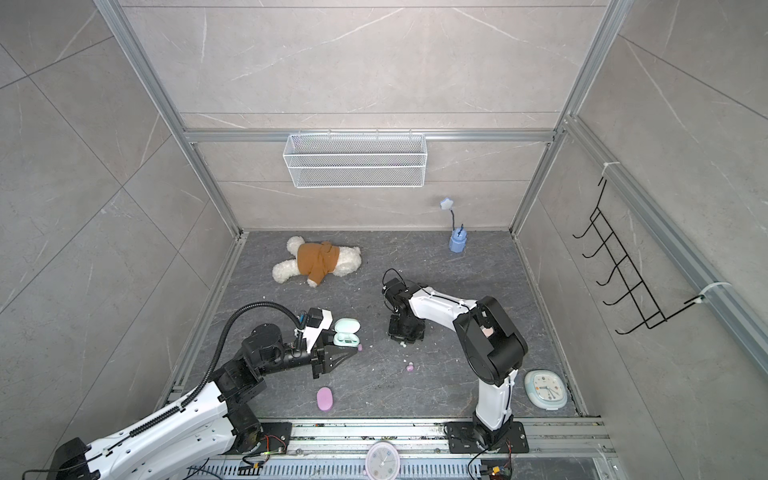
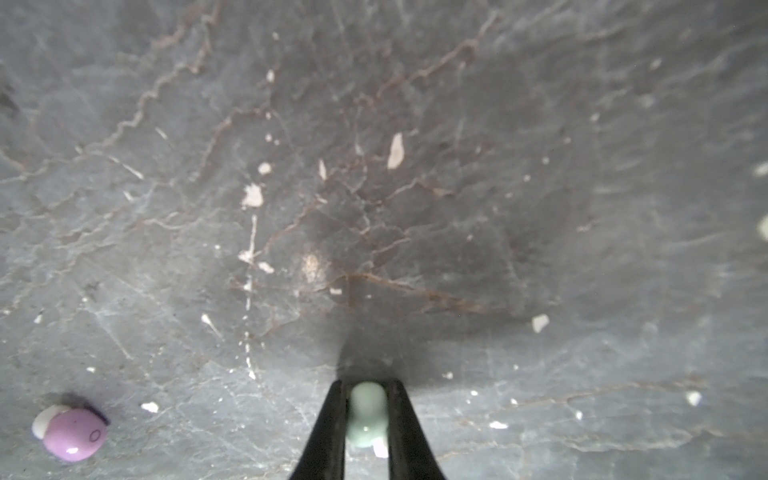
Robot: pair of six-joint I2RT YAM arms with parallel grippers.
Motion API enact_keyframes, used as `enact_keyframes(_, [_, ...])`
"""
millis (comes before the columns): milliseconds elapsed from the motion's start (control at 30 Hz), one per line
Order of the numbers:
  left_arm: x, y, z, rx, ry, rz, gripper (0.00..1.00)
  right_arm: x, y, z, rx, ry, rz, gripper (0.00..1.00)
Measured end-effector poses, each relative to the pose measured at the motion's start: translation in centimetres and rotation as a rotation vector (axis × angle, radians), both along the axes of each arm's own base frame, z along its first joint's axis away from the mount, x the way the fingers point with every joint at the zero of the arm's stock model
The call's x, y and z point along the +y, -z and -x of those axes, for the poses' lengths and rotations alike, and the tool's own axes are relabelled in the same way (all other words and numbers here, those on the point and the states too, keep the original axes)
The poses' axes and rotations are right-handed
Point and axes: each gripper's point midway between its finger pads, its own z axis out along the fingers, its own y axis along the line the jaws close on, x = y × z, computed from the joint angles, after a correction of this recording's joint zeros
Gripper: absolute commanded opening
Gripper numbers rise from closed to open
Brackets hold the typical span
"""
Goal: Insert the wireless bluetooth earbuds into the charging case
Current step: 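Lift the mint earbud and carry it toward the open case with the right gripper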
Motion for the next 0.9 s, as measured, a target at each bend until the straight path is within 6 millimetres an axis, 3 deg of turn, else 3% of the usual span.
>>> enact_keyframes(267, [0.0, 0.1, 0.0, 0.002, 0.000, -0.002, 0.18, 0.2, -0.2, -0.2, -0.008, -0.005, -0.012, 0.12])
enact_keyframes(367, [-0.1, 0.3, -0.1, 0.007, -0.001, -0.008, 0.18, 0.8, -1.2, -0.5, -0.039, -0.007, -0.050, 0.12])
enact_keyframes(700, [-1.0, 2.6, -1.0, 0.046, 0.002, -0.073, 0.18, 3.0, -8.7, -1.5, -0.231, -0.054, -0.271, 0.12])
enact_keyframes(900, [-2.1, 1.5, -2.1, 0.017, 0.007, -0.069, 0.18, 3.0, -14.2, -1.1, -0.340, -0.089, -0.411, 0.12])
